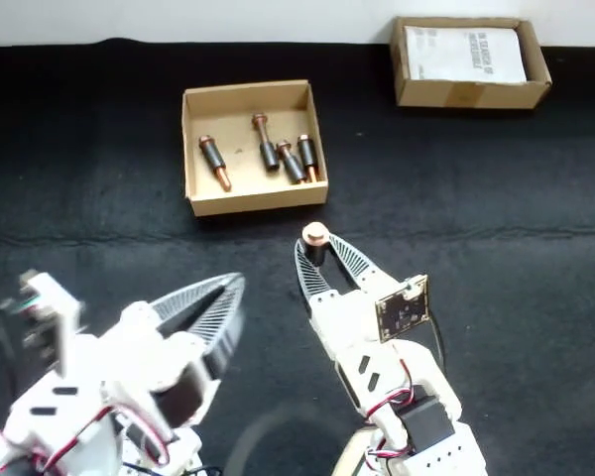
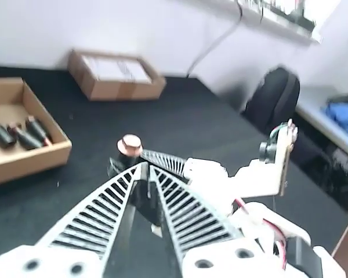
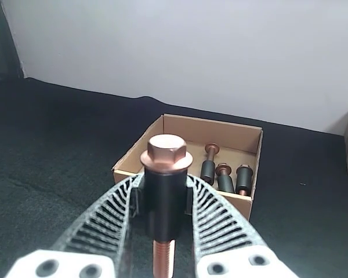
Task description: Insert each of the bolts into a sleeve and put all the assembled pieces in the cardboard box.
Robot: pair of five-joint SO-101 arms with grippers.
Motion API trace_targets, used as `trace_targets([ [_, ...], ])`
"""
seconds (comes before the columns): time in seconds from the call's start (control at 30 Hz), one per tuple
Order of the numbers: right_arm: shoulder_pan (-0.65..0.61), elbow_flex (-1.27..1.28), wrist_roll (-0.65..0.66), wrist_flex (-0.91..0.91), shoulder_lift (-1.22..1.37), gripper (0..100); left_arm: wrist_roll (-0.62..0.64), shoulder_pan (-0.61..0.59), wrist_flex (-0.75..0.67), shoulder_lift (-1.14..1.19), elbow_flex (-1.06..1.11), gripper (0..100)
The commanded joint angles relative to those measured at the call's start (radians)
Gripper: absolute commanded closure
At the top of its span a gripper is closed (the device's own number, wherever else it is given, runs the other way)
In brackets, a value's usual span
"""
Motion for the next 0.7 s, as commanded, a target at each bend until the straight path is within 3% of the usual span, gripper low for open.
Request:
trace_targets([
  [0.0, 0.013, 0.147, 0.009, -0.019, -0.01, 99.1, 0.0, -0.119, 0.005, -0.081, 0.071, 99],
  [0.27, 0.013, 0.111, 0.009, -0.01, -0.01, 99.1, 0.0, -0.564, 0.003, -0.087, 0.394, 99],
  [0.4, 0.013, 0.012, 0.009, 0.07, -0.01, 99.1, 0.0, -0.65, -0.091, -0.087, 0.604, 99],
  [0.57, 0.013, -0.113, 0.009, 0.15, -0.008, 99.1, 0.0, -0.676, -0.288, -0.087, 0.832, 99],
  [0.67, 0.013, -0.159, 0.011, 0.165, -0.007, 99.1, 0.006, -0.69, -0.365, -0.081, 0.86, 99],
])
